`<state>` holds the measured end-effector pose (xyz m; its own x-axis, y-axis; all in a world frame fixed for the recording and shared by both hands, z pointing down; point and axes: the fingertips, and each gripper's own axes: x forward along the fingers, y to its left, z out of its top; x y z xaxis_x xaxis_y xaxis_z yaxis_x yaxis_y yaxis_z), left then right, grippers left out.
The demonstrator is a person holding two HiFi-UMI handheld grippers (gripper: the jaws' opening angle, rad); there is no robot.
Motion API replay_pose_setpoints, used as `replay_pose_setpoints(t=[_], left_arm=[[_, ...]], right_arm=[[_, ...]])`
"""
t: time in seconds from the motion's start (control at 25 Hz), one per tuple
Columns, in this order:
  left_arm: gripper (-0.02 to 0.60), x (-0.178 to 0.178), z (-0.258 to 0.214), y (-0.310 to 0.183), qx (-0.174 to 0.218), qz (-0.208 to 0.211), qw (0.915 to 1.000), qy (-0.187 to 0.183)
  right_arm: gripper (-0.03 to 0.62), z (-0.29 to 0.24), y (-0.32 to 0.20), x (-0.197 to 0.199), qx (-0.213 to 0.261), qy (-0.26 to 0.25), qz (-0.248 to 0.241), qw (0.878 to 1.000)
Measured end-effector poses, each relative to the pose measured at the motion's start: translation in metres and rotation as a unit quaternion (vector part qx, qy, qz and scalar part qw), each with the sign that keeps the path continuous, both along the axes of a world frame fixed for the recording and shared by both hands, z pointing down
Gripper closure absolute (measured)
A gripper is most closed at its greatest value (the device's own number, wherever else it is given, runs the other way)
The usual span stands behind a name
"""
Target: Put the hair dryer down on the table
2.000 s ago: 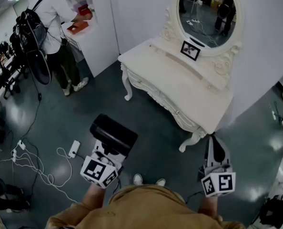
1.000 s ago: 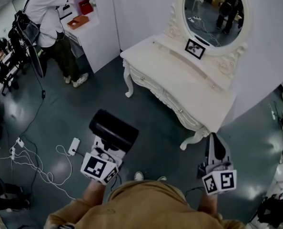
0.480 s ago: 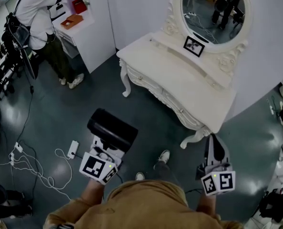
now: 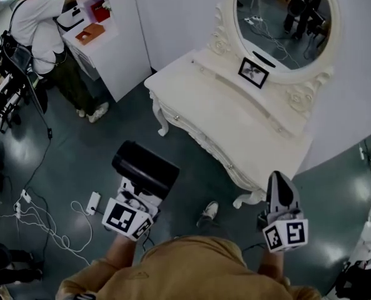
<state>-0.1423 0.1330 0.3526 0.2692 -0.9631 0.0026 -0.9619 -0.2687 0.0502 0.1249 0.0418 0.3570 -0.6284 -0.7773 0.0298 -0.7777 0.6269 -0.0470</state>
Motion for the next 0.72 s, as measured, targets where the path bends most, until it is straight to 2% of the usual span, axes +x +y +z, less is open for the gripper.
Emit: replay_pose_setpoints(t=[0.36,0.72], left_arm=[[0.315,0.029,-0.005,-0.109,-0.008,-0.024,0.9997,-0.001],[0.315,0.039,0.003,-0.155,-0.022,-0.037,0.9990,-0.007]], right_arm=[[0.591,-0.003,-0.124,0.018,-0.004,-0.019,-0.046,0.999],[0.591,0.010,-0.172,0.010,-0.020,-0.025,-0.074,0.997]])
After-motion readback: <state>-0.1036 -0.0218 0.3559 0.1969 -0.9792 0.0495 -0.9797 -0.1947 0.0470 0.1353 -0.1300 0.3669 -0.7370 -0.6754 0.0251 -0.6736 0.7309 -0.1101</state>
